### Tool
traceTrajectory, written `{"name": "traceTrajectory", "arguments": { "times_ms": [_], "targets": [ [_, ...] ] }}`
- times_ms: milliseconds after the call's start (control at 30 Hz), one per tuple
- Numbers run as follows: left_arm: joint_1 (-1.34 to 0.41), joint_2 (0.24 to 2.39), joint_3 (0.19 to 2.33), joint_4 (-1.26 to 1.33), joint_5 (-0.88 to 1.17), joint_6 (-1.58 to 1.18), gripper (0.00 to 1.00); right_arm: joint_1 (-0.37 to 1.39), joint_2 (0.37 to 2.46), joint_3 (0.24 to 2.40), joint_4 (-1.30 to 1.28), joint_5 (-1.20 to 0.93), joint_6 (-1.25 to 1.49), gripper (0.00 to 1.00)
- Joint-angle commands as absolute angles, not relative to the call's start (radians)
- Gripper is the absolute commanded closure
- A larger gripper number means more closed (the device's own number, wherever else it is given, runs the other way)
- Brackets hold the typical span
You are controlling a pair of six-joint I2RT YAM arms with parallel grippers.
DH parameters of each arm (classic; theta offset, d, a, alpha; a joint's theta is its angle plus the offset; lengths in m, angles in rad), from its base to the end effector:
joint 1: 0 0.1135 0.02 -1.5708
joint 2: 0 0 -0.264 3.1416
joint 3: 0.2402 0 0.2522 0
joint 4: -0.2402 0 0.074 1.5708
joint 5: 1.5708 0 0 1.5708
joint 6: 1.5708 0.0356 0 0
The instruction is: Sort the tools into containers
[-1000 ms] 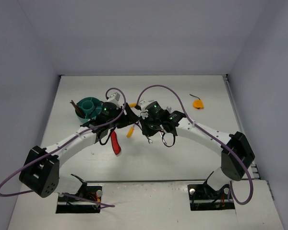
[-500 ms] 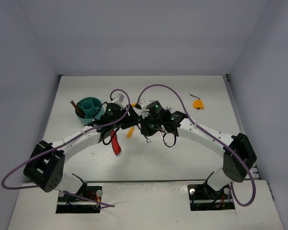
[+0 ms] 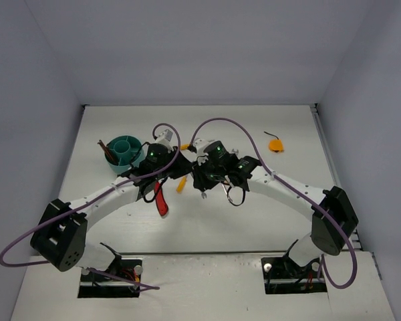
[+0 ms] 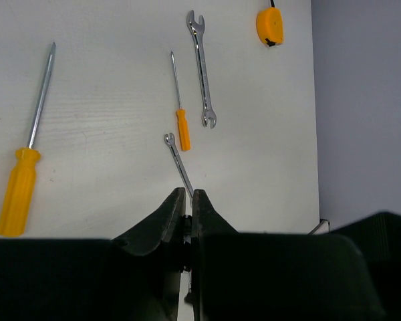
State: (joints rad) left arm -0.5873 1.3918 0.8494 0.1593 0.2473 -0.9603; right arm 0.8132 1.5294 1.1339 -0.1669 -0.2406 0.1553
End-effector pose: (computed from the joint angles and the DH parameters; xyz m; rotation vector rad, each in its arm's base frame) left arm 0.2569 -0.1815 0.2577 -0.2219 2.1518 -1.2087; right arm 0.2344 0.2602 0.2804 -0.8589 2.0571 0.8093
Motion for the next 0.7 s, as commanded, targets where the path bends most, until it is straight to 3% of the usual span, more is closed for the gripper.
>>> {"name": "traceTrajectory", "arguments": {
  "times_ms": [0,100,367,667],
  "targets": [
    [-0.575,1.32,0.903,0.215,0.217,-0.955,1.0,0.814,1.471,1.132,-0.119,-0.232,0.162,0.67],
    [-0.532,1.301,0.953,0.097,0.173,-0.9,1.0,0.809,1.44,1.125,-0.12,-0.211,0.167,0.55],
    [-0.378,1.304,1.292,-0.3,-0.195,-0.596,1.0,0.785,1.32,1.045,-0.122,-0.06,0.175,0.51],
    [-0.256,1.539,1.541,-0.354,-0.365,-0.493,1.0,0.758,1.278,0.96,-0.13,-0.006,0.179,0.51]
  ]
}}
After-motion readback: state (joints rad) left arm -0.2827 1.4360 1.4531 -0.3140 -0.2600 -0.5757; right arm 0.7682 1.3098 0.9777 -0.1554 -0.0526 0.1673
